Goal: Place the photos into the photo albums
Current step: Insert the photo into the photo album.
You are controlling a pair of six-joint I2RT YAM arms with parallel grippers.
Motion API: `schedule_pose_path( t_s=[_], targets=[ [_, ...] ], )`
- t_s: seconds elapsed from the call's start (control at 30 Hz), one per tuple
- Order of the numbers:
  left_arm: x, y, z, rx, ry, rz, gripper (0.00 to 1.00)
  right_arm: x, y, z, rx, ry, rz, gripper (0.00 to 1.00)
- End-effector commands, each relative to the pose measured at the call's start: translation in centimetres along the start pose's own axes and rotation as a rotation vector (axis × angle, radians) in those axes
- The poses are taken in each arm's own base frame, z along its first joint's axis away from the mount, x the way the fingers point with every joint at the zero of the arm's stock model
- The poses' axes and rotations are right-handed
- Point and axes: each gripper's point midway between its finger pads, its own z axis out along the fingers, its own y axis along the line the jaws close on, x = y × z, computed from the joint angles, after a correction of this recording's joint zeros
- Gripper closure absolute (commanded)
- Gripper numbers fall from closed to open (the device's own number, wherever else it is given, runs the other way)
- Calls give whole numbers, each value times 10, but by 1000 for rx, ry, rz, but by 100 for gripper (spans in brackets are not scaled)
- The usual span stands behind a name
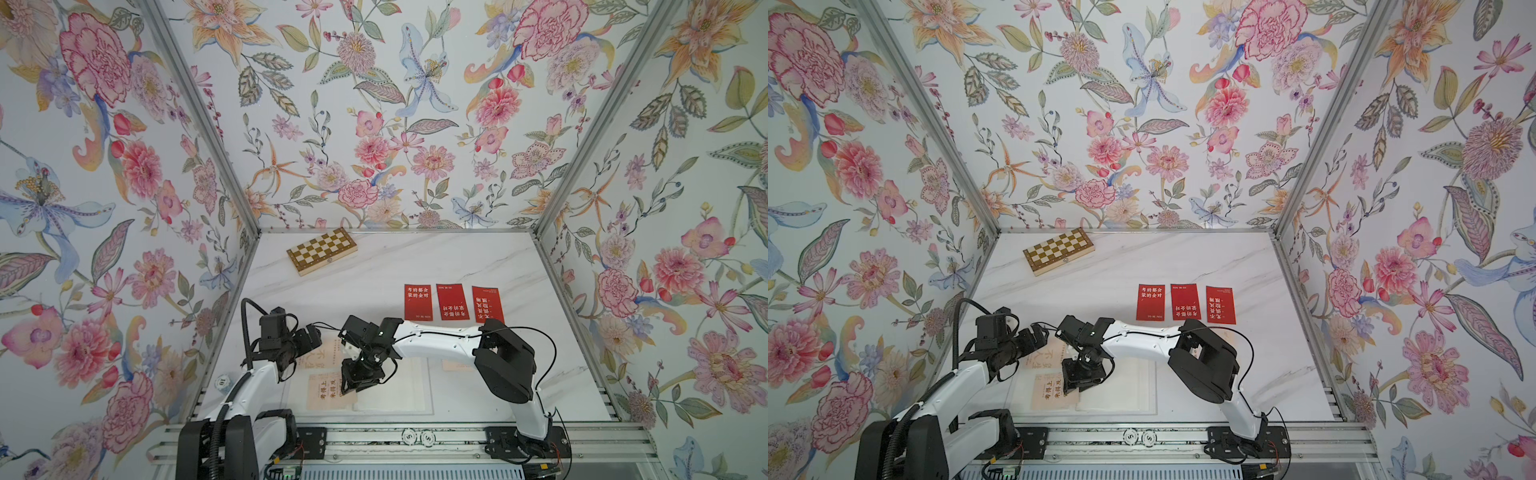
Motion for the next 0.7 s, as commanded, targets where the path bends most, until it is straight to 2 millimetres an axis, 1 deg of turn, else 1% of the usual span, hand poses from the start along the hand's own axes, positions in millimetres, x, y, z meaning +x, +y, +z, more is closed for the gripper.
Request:
schedule_pose_path(
  t_s=[0.0, 0.33, 0.43, 0.6, 0.67],
  targets=[
    [22, 5, 2, -5, 76, -3, 4, -1, 7, 5, -24, 25, -28, 58],
    [22, 5, 1, -9, 75, 1, 4, -12, 16, 21, -104, 59, -39, 57],
    [21, 5, 1, -12, 72, 2, 4, -14, 16, 25, -112, 68, -41, 57],
    [22, 5, 1, -11, 77, 6, 4, -20, 14, 25, -117, 52, -48, 56],
    [23, 4, 2, -11, 82, 13, 4, -23, 13, 25, -118, 41, -49, 53]
  ],
)
